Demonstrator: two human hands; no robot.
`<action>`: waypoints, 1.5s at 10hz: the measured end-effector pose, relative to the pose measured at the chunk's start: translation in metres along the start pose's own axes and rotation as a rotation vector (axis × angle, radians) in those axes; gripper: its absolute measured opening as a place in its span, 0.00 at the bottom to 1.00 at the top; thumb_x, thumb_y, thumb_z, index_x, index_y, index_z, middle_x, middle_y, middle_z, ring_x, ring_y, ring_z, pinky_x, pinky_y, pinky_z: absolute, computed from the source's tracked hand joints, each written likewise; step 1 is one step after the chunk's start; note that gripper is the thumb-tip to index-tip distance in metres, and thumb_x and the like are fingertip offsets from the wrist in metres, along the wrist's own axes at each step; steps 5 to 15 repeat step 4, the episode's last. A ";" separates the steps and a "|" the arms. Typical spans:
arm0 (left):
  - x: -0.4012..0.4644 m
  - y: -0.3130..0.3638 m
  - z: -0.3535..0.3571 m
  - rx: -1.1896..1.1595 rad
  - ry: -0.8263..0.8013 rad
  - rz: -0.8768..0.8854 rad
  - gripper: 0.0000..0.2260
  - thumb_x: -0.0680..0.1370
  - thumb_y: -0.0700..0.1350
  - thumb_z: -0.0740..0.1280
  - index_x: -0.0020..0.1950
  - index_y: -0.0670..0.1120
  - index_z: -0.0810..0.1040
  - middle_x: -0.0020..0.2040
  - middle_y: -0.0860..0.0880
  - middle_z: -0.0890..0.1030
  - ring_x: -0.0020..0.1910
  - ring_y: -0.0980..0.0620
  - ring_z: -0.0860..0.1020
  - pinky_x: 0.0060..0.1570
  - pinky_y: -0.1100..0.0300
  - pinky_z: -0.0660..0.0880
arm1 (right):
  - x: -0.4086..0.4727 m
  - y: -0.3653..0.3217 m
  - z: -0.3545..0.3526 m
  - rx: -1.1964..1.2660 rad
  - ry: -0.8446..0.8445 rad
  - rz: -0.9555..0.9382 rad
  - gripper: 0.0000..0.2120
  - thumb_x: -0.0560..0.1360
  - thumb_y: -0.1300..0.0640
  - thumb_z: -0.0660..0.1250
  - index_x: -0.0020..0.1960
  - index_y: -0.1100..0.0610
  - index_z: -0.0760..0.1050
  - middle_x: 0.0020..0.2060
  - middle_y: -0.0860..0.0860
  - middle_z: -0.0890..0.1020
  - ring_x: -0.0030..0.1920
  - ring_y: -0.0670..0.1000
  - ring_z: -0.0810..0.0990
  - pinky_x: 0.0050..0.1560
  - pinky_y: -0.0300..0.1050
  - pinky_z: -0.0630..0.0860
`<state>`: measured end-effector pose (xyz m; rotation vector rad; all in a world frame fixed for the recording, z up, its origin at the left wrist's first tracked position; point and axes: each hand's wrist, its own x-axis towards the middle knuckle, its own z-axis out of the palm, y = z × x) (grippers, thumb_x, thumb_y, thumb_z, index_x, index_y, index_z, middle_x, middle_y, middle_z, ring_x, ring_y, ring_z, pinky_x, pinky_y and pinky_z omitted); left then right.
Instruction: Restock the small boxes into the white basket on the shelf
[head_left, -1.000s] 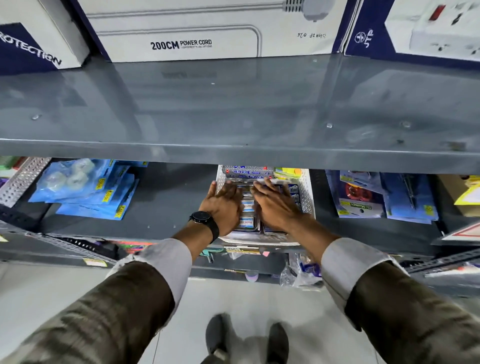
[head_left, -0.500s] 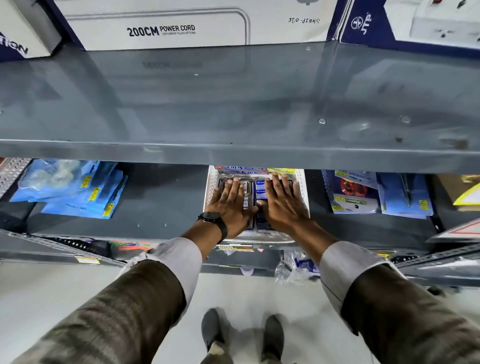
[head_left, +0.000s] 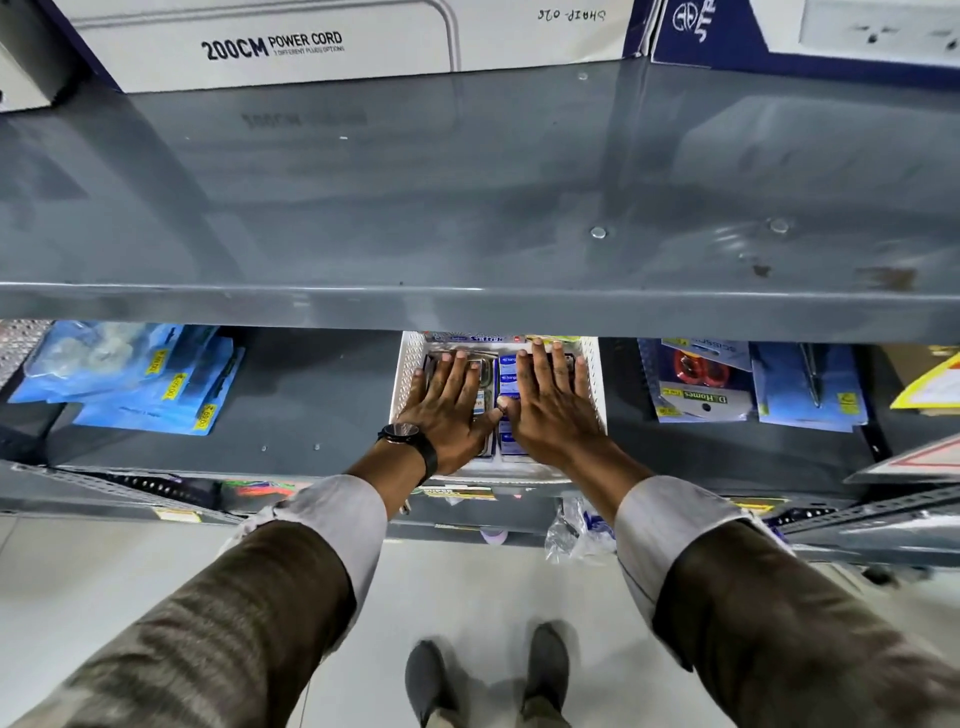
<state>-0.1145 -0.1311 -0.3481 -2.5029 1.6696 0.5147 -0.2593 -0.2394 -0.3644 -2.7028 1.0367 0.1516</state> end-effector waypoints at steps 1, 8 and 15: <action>0.000 0.000 0.005 -0.003 -0.003 -0.014 0.35 0.81 0.68 0.41 0.83 0.50 0.39 0.84 0.49 0.38 0.82 0.48 0.36 0.80 0.45 0.35 | -0.004 0.000 0.001 -0.056 0.001 -0.002 0.34 0.86 0.42 0.46 0.85 0.59 0.45 0.84 0.59 0.43 0.83 0.62 0.40 0.81 0.65 0.41; -0.031 -0.006 -0.048 -0.123 0.025 0.104 0.31 0.84 0.61 0.47 0.84 0.48 0.46 0.85 0.44 0.47 0.83 0.45 0.46 0.81 0.44 0.46 | -0.024 -0.015 -0.054 0.069 -0.055 0.036 0.33 0.86 0.42 0.51 0.85 0.56 0.47 0.85 0.56 0.47 0.84 0.59 0.45 0.83 0.57 0.43; -0.031 -0.006 -0.048 -0.123 0.025 0.104 0.31 0.84 0.61 0.47 0.84 0.48 0.46 0.85 0.44 0.47 0.83 0.45 0.46 0.81 0.44 0.46 | -0.024 -0.015 -0.054 0.069 -0.055 0.036 0.33 0.86 0.42 0.51 0.85 0.56 0.47 0.85 0.56 0.47 0.84 0.59 0.45 0.83 0.57 0.43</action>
